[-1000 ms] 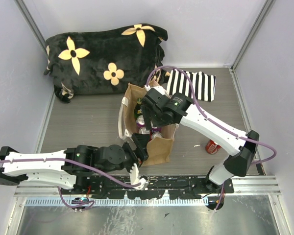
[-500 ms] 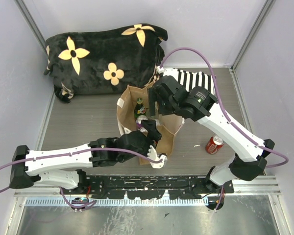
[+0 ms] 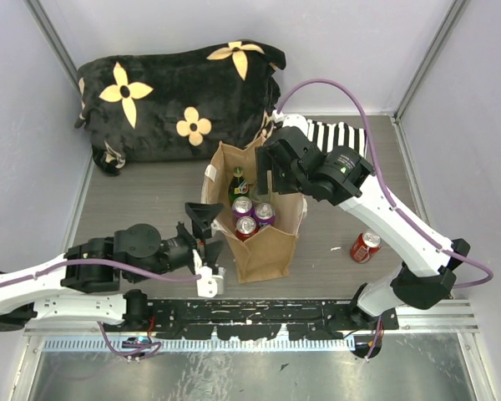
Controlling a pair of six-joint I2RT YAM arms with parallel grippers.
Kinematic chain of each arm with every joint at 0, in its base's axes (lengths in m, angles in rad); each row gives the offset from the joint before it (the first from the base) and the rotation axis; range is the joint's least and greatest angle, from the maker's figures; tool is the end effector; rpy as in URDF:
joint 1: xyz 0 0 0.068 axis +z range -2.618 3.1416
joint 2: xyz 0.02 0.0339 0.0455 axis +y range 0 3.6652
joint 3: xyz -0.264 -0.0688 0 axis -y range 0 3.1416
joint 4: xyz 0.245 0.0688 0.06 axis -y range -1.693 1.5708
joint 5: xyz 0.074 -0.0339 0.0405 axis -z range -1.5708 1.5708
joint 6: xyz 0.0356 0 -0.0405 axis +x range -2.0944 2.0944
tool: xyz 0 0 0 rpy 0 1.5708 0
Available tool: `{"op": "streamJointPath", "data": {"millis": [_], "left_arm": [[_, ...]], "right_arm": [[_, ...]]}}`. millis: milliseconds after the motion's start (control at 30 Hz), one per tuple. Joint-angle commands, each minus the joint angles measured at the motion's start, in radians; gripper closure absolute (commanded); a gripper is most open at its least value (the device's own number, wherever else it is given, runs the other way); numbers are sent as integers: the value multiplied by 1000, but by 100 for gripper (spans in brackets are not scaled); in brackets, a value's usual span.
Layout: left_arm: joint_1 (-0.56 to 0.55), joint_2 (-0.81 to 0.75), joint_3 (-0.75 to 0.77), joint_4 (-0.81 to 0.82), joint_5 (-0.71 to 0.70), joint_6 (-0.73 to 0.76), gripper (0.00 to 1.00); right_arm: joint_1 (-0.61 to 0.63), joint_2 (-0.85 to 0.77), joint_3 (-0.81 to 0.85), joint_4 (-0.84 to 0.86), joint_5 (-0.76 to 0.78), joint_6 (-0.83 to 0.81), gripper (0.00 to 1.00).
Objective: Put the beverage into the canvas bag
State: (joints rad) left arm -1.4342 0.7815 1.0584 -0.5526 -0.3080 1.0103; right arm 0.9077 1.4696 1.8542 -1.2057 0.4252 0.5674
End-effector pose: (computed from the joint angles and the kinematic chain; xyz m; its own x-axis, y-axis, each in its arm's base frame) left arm 0.0319 -0.1528 0.3948 0.7463 0.4980 -0.4416 0.5122 -0.0058 0.8589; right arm 0.1780 0.2041 0.4458 -0.6728 -0.0660 -0.7369 -0.2174 0.9697 0.1116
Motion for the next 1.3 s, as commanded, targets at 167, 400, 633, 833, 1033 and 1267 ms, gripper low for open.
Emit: {"op": "streamJointPath", "data": {"millis": [167, 400, 633, 833, 1033, 1267], "left_arm": [[21, 224, 20, 95, 17, -148, 2], [104, 400, 159, 56, 59, -407, 2], [120, 430, 167, -22, 155, -497, 2], [120, 395, 170, -144, 352, -509, 2], [118, 387, 190, -266, 542, -514, 2], [78, 346, 149, -330, 612, -368, 2]], "right_arm": [[-69, -37, 85, -10, 23, 25, 19], [-116, -75, 81, -32, 19, 24, 19], [-152, -115, 22, -28, -9, 15, 19], [-186, -162, -36, -21, -25, 9, 19], [-212, -188, -81, -13, -36, 6, 19], [-229, -203, -118, -11, -44, 2, 19]]}}
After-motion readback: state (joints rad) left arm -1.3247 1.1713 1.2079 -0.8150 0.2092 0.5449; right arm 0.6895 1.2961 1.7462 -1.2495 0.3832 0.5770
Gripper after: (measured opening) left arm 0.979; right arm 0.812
